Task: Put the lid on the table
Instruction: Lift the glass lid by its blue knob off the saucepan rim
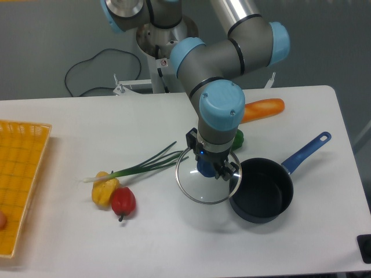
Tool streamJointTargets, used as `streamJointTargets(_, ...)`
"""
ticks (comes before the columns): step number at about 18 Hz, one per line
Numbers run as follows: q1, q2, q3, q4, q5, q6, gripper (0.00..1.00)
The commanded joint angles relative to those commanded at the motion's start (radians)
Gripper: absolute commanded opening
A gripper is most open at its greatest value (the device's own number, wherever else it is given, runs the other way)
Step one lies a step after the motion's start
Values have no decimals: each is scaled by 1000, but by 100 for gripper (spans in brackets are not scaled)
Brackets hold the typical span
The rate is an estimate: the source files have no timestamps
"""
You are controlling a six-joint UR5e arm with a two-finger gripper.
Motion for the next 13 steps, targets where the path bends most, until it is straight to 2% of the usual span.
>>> streamJointTargets(13, -14, -6, -6, 29, -5, -92, 52)
